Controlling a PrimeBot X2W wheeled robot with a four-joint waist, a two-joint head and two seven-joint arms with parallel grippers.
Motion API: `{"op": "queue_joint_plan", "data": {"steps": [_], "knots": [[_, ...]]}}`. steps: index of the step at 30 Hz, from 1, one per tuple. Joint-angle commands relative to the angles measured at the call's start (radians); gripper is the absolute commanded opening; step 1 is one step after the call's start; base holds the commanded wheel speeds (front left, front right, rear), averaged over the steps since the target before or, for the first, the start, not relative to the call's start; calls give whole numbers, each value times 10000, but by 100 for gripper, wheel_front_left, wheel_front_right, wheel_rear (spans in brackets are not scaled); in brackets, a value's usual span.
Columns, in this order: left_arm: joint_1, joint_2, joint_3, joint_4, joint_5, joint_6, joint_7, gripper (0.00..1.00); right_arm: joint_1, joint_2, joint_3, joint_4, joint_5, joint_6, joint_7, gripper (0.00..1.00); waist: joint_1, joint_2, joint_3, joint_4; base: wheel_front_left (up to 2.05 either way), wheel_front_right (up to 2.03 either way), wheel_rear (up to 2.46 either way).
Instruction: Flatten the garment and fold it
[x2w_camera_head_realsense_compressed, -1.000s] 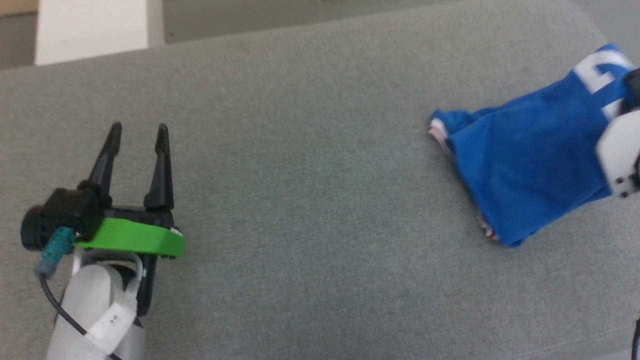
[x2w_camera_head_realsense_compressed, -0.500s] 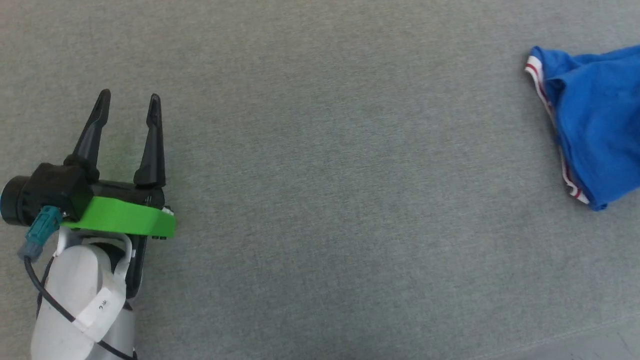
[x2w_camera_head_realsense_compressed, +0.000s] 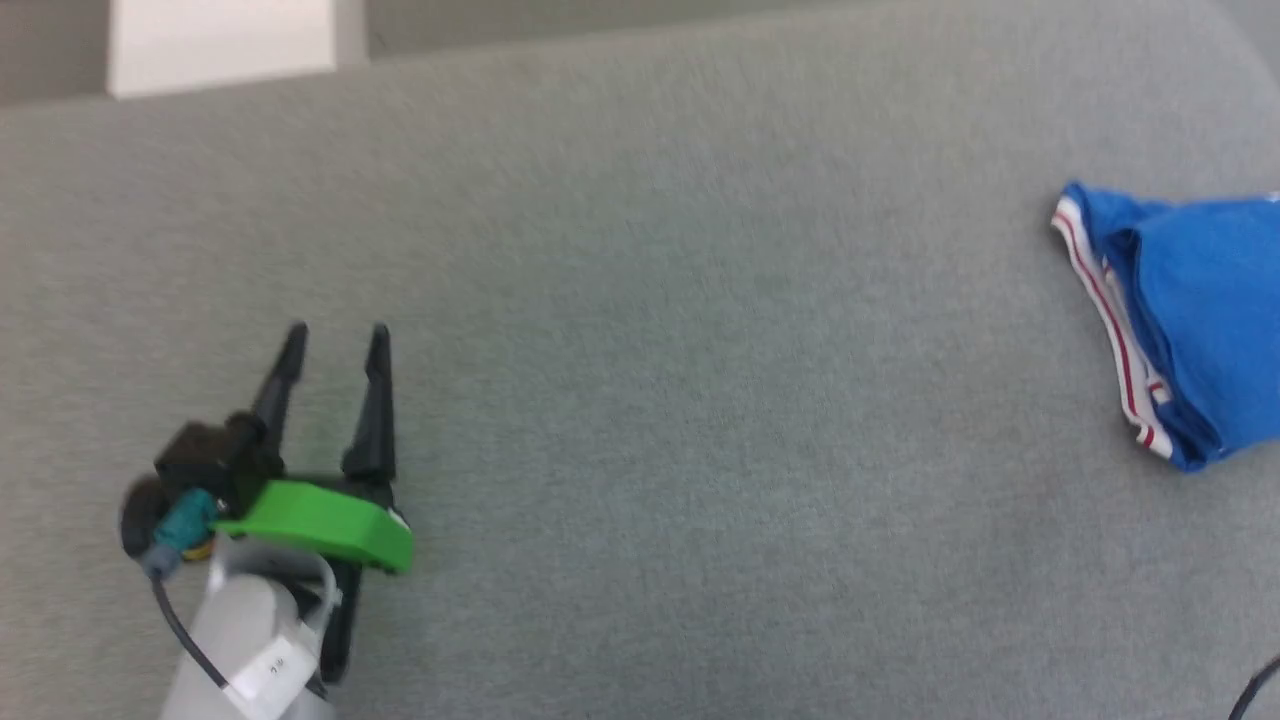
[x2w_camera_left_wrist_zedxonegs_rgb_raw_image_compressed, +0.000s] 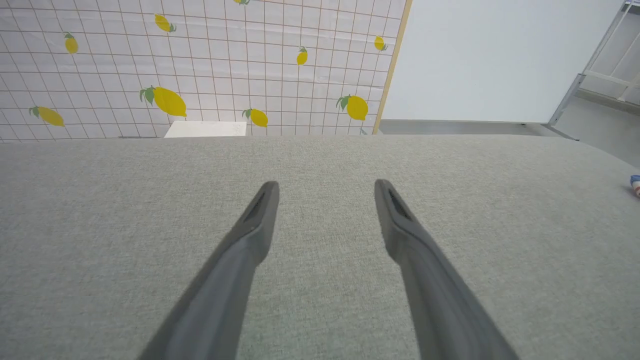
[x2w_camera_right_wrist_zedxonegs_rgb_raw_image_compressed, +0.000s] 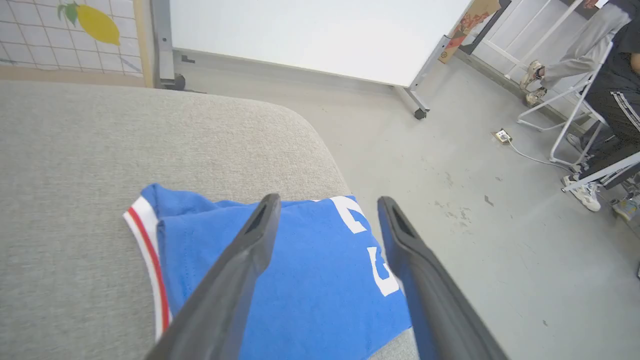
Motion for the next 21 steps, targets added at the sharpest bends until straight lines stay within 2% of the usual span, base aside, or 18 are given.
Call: {"op": "queue_joint_plan", "data": {"steps": [1, 12, 21], "knots": [[153, -131, -27, 134, -196, 34, -69, 100, 425, 162, 136, -332, 349, -19, -214, 100, 0, -1, -1558, 820, 0, 0, 0], [843, -466, -174, 877, -425, 198, -133, 100, 3358, 1228, 1690, -2754, 2421, -19, -1543, 100, 0, -1, -2925, 1659, 0, 0, 0], [1071, -487, -362, 1170, -415, 239, -147, 100, 5010, 1838, 2969, -3473, 2846, -19, -2583, 100, 0, -1, -3354, 2059, 0, 0, 0]]}}
